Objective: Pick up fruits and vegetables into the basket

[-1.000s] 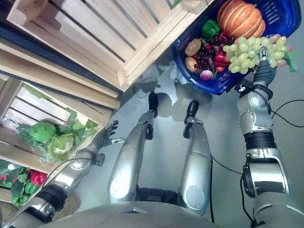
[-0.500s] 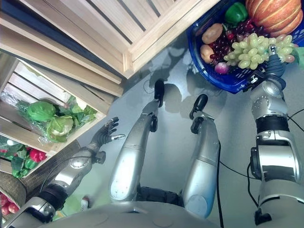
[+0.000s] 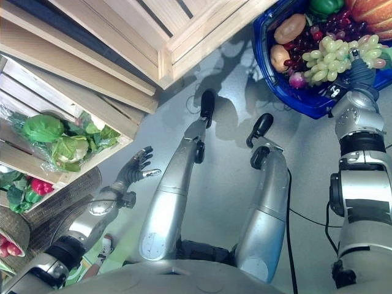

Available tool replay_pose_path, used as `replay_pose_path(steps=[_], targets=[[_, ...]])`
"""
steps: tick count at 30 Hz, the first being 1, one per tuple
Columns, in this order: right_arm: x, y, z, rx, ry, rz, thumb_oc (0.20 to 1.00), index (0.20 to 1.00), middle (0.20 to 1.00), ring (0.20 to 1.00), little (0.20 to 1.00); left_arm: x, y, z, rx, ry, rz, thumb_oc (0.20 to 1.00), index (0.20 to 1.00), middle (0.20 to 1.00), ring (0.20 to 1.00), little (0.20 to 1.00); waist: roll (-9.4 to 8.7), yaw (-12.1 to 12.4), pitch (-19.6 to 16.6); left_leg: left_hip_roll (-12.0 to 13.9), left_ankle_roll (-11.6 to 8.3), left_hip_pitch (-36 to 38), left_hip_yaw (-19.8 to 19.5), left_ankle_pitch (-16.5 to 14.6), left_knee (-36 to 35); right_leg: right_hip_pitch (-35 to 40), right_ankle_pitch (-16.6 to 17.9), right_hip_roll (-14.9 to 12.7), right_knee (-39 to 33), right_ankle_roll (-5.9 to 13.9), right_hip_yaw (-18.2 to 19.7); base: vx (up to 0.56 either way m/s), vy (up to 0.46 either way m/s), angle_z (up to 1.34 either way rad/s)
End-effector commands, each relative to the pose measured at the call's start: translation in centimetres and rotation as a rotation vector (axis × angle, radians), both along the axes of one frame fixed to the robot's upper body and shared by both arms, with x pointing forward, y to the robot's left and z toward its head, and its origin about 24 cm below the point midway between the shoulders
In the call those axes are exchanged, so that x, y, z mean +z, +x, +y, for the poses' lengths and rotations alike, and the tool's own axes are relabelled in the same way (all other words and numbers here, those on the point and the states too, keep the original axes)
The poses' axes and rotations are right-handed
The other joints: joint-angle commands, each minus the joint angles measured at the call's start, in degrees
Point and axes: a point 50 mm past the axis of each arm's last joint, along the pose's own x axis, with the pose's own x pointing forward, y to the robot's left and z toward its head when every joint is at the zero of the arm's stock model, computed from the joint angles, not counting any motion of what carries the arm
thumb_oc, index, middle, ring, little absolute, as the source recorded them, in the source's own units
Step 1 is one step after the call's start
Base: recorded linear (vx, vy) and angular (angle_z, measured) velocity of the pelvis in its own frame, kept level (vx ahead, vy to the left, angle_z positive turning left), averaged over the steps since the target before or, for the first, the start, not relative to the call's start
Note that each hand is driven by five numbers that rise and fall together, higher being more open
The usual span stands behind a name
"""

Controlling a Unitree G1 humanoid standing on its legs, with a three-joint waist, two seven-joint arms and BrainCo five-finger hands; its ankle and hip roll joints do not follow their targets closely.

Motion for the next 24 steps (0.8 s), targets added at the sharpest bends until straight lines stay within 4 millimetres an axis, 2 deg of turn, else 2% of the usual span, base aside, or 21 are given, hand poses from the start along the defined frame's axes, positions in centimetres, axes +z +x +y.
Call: replay_pose_path(steps=[1, 6, 9, 12, 19, 22, 23, 24], targets=[[-1.4, -3.4, -4.7, -0.168, -0.102, 0.119, 1.000, 1.000, 1.000, 1.000, 1.000, -1.6, -1.8, -1.5, -0.015, -0.076, 0.046, 1.000, 1.000, 1.000, 1.000, 1.000, 8.70, -1.0, -2.6, -1.0, 4.51, 1.1, 2.5, -8.9, 4.1, -0.1, 0.3, 4.8, 0.7, 2.56, 1.0, 0.00, 0.000, 0.00], [-1.7, -3.7, -5.0, -0.238, -0.123, 0.087, 1.000, 1.000, 1.000, 1.000, 1.000, -1.6, -2.0, -1.7, -0.035, -0.078, 0.034, 1.000, 1.000, 1.000, 1.000, 1.000, 8.48, -0.9, -2.6, -1.2, 4.76, 2.9, 2.4, -9.2, 3.5, 1.9, 0.4, 5.2, -0.4, 2.56, 0.6, 0.00, 0.000, 0.00], [-2.1, -3.9, -4.7, -0.265, -0.194, 0.085, 1.000, 1.000, 1.000, 1.000, 1.000, -1.8, -2.3, -1.7, -0.033, -0.083, 0.033, 1.000, 1.000, 1.000, 1.000, 1.000, 8.11, -1.2, -2.6, -1.3, 4.84, 5.1, 2.4, -9.1, 2.5, 4.1, 0.5, 5.5, -1.5, 2.56, 0.3, -0.03, 0.041, 0.01], [-3.5, -4.0, -3.9, -0.281, -0.234, 0.092, 1.000, 1.000, 1.000, 1.000, 1.000, -2.1, -2.7, -1.6, -0.024, -0.096, 0.043, 1.000, 1.000, 1.000, 1.000, 1.000, 7.19, -1.8, -2.6, -1.4, 4.66, 8.3, 2.6, -9.1, 1.0, 7.3, 0.8, 5.8, -3.2, 2.69, -0.1, -0.03, 0.053, -0.01], [-9.4, -5.8, -1.4, -0.259, -0.185, 0.086, 1.000, 1.000, 1.000, 1.000, 1.000, -3.3, -4.0, -1.0, 0.000, -0.117, 0.083, 1.000, 1.000, 1.000, 1.000, 1.000, 4.03, -4.2, -2.6, -1.1, 4.20, 16.9, 3.9, -9.2, -2.7, 16.2, 2.5, 6.7, -8.8, 3.38, -0.4, -0.02, 0.063, -0.01], [-12.6, -7.3, 0.1, -0.229, -0.137, 0.094, 1.000, 1.000, 1.000, 1.000, 1.000, -3.7, -4.5, -0.3, 0.029, -0.126, 0.104, 1.000, 1.000, 1.000, 1.000, 1.000, 2.00, -5.4, -2.6, -0.6, 4.00, 22.0, 4.4, -9.4, -4.6, 21.6, 3.3, 7.2, -12.0, 3.99, -0.4, -0.04, 0.070, -0.09], [-13.7, -7.8, 1.1, -0.209, -0.122, 0.096, 1.000, 1.000, 1.000, 1.000, 1.000, -4.0, -4.5, 0.0, 0.047, -0.123, 0.118, 1.000, 1.000, 1.000, 1.000, 1.000, 0.97, -6.0, -2.6, -0.2, 4.23, 23.7, 4.9, -8.0, -6.0, 23.5, 5.1, 7.6, -14.1, 3.75, -0.9, -0.07, 0.073, -0.08], [-14.5, -8.3, 1.7, -0.190, -0.126, 0.101, 1.000, 1.000, 1.000, 1.000, 1.000, -4.3, -4.7, 0.2, 0.059, -0.123, 0.131, 1.000, 1.000, 1.000, 1.000, 1.000, 0.30, -6.5, -2.6, -0.1, 4.16, 25.7, 5.1, -8.1, -6.6, 25.6, 5.2, 7.7, -14.9, 3.92, -0.8, -0.07, 0.077, -0.10]])
